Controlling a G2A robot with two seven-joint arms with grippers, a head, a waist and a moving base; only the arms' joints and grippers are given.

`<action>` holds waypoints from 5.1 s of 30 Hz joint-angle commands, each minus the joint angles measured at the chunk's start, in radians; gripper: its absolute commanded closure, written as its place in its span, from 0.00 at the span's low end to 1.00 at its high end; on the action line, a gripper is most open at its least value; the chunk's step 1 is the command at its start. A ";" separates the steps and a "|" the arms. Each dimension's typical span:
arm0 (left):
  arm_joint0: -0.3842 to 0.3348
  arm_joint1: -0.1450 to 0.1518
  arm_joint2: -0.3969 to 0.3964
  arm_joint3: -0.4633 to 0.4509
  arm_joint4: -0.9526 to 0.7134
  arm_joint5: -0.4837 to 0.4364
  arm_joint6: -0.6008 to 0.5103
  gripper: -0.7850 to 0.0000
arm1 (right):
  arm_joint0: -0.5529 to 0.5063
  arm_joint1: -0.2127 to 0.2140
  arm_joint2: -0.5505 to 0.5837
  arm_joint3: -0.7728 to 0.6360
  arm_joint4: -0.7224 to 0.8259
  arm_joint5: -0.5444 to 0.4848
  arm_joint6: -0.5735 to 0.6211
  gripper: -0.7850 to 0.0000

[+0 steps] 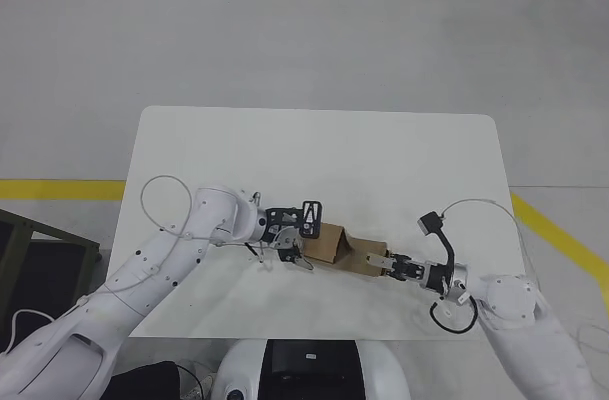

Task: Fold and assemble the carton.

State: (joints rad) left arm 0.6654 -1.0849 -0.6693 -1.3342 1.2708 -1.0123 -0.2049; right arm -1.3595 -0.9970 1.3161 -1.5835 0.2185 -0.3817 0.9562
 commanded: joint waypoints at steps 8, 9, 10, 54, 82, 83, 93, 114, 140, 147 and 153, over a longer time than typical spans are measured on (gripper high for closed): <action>-0.008 -0.002 0.004 -0.004 0.000 0.000 0.008 0.00 | 0.037 -0.005 -0.038 -0.008 -0.027 0.032 -0.010 0.32; -0.008 -0.002 0.004 -0.003 0.000 0.000 0.008 0.00 | 0.040 -0.006 -0.040 -0.008 -0.029 0.034 -0.012 0.32; -0.008 -0.003 0.005 -0.003 -0.001 0.000 0.009 0.00 | 0.042 -0.006 -0.042 -0.008 -0.032 0.035 -0.013 0.32; 0.003 0.030 0.013 0.010 0.034 0.000 0.194 0.00 | 0.057 -0.006 -0.053 0.041 -0.154 0.163 -0.133 0.35; -0.167 -0.081 0.237 0.228 0.142 0.005 0.424 0.00 | 0.084 -0.013 -0.083 0.030 -0.154 0.158 -0.113 0.37; -0.168 -0.084 0.236 0.230 0.143 0.007 0.419 0.00 | 0.081 -0.013 -0.081 0.025 -0.149 0.153 -0.109 0.37; -0.160 -0.098 0.217 0.235 0.136 0.004 0.363 0.00 | 0.070 -0.013 -0.079 0.008 -0.082 0.099 -0.065 0.39; -0.132 -0.102 0.173 0.224 0.124 0.000 0.283 0.00 | 0.098 -0.021 -0.106 0.057 -0.022 0.034 -0.046 0.58; -0.109 -0.089 0.145 0.199 0.116 0.000 0.242 0.00 | 0.112 -0.025 -0.117 0.100 -0.051 0.066 -0.076 0.71; -0.104 -0.086 0.140 0.191 0.117 0.000 0.238 0.00 | 0.100 -0.024 -0.117 0.082 -0.084 0.086 -0.099 0.74; -0.101 -0.084 0.136 0.185 0.119 0.000 0.236 0.00 | 0.094 -0.024 -0.117 0.058 -0.125 0.117 -0.129 0.75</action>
State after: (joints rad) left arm 0.5642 -1.1695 -0.5329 -1.1483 1.3897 -1.0123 0.0312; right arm -1.2644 -1.0208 1.1988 -1.5229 0.0957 -0.2671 0.8290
